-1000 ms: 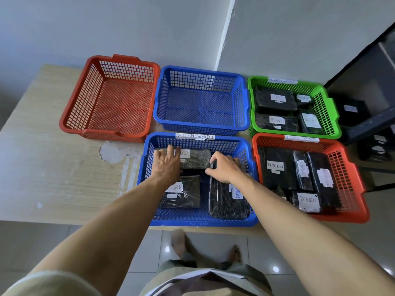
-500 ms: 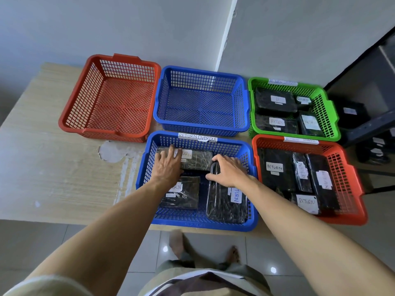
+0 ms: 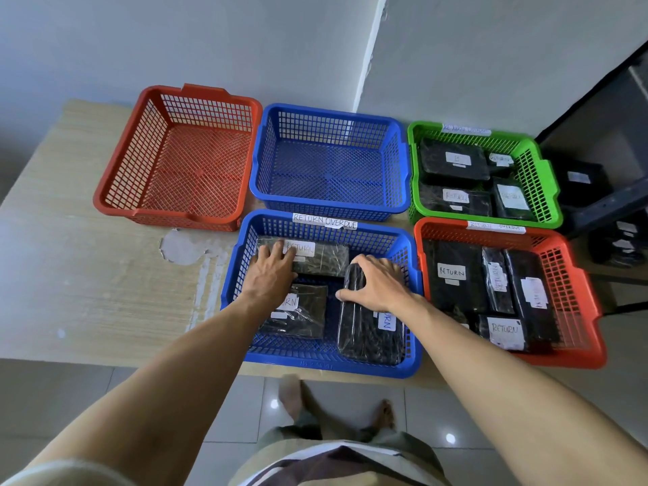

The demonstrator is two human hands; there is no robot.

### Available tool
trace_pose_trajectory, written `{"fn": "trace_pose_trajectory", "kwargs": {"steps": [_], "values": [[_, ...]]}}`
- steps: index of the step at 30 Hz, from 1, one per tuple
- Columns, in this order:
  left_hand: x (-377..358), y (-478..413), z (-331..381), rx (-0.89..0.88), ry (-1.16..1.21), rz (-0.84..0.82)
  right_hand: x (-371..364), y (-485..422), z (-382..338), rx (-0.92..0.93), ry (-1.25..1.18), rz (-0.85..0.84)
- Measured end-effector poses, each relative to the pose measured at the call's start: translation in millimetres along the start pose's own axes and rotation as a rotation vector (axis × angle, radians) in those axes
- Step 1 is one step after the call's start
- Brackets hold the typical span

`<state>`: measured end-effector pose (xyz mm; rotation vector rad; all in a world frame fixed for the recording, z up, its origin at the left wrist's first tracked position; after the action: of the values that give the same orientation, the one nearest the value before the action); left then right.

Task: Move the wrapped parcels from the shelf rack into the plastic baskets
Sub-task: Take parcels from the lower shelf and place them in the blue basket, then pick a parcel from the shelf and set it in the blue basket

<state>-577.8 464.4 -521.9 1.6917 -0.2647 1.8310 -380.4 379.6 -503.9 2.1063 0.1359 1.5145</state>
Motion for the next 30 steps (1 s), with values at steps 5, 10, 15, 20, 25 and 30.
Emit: {"fn": "trace_pose_trajectory", "kwargs": {"steps": [5,10,15,20,25,30], "values": [[9,-4,6,0.026,0.014,-0.004,-1,-4,-3,0.017,0.064,-0.041],[21,8,20,-0.019,0.095,0.058,8,6,-8,0.119,0.136,-0.002],[33,31,44,-0.069,0.184,0.122,35,26,11,0.152,0.086,0.127],[59,57,86,-0.038,0.25,0.159,69,57,48,0.164,0.011,0.055],[81,76,166,-0.043,0.25,0.219,95,107,106,0.211,0.016,0.091],[89,90,268,-0.113,0.24,0.325,114,162,175,0.212,0.011,0.207]]}}
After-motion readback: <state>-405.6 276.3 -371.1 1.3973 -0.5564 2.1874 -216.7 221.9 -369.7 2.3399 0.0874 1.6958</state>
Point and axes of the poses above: each hand's wrist, its own y-axis away from the middle knuckle, its own x-axis out of the back of the hand, z = x × y, the point moved 3 cm from there along -y, towards the middle knuckle, and after that the axes turned 3 degrees about -x, right-handed, at the moved point
